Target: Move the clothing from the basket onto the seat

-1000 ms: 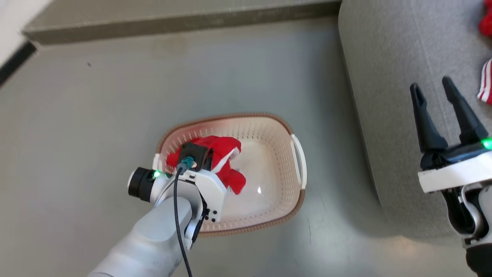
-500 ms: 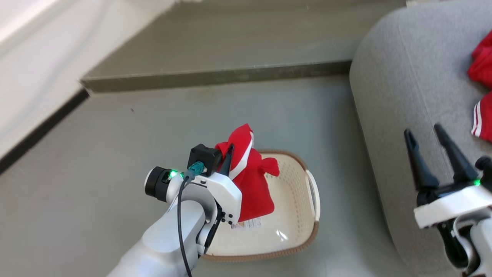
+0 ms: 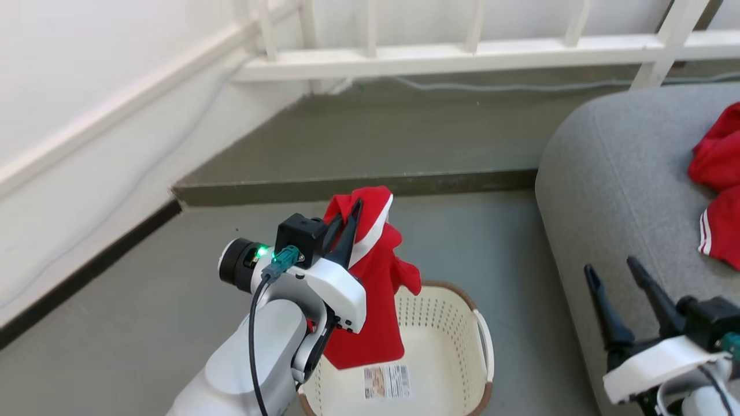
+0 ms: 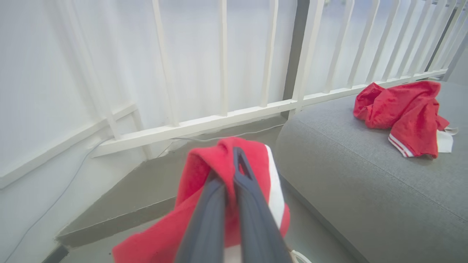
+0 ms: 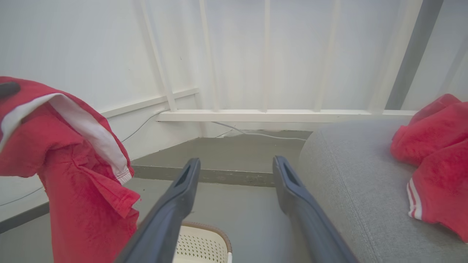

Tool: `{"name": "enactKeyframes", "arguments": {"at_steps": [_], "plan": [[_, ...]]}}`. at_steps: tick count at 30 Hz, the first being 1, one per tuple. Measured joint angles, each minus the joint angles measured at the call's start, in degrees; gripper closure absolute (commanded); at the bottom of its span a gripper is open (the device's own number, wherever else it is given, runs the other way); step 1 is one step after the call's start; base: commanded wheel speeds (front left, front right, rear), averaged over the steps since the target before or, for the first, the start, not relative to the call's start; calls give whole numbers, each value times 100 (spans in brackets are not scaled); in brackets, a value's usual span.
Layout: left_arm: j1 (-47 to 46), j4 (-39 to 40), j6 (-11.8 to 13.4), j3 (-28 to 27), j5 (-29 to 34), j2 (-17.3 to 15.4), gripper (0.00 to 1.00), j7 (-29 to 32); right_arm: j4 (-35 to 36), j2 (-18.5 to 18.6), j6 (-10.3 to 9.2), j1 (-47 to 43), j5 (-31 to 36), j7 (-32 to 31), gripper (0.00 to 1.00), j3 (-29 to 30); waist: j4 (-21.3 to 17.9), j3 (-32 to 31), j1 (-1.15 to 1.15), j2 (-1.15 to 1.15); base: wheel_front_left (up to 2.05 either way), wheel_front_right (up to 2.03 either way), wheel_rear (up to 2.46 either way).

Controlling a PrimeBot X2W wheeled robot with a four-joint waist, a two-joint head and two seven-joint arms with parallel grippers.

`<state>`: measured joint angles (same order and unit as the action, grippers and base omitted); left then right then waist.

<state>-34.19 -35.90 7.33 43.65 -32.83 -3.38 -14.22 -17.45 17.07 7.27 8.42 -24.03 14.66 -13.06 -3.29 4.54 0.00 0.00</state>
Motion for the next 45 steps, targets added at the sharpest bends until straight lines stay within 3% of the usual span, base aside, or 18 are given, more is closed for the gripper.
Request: {"name": "enactKeyframes", "arguments": {"at_steps": [11, 20, 28, 35, 45], "plan": [[-214, 411, -277, -122, 218, -94, 100, 8, -156, -297, 0, -437, 300, 0, 0, 55, 106, -445, 0, 0, 0, 0, 0], [-1107, 808, -331, -100, 303, -67, 100, 270, -178, -319, 0, -435, 324, 0, 0, 69, 124, -442, 0, 0, 0, 0, 0], [-1329, 831, -332, -43, 301, 21, 100, 322, -158, -326, 0, -419, 323, -1, 0, -73, 88, -435, 0, 0, 0, 0, 0], [-1346, 770, -381, 45, 298, 46, 100, 318, 151, -316, 0, -132, 256, 0, 0, -536, 81, -403, 0, 0, 0, 0, 0], [-1453, 717, -379, 203, 248, 98, 100, 302, 467, -211, 0, 664, 77, -1, 0, -1716, 106, -380, 0, 0, 0, 0, 0]]}}
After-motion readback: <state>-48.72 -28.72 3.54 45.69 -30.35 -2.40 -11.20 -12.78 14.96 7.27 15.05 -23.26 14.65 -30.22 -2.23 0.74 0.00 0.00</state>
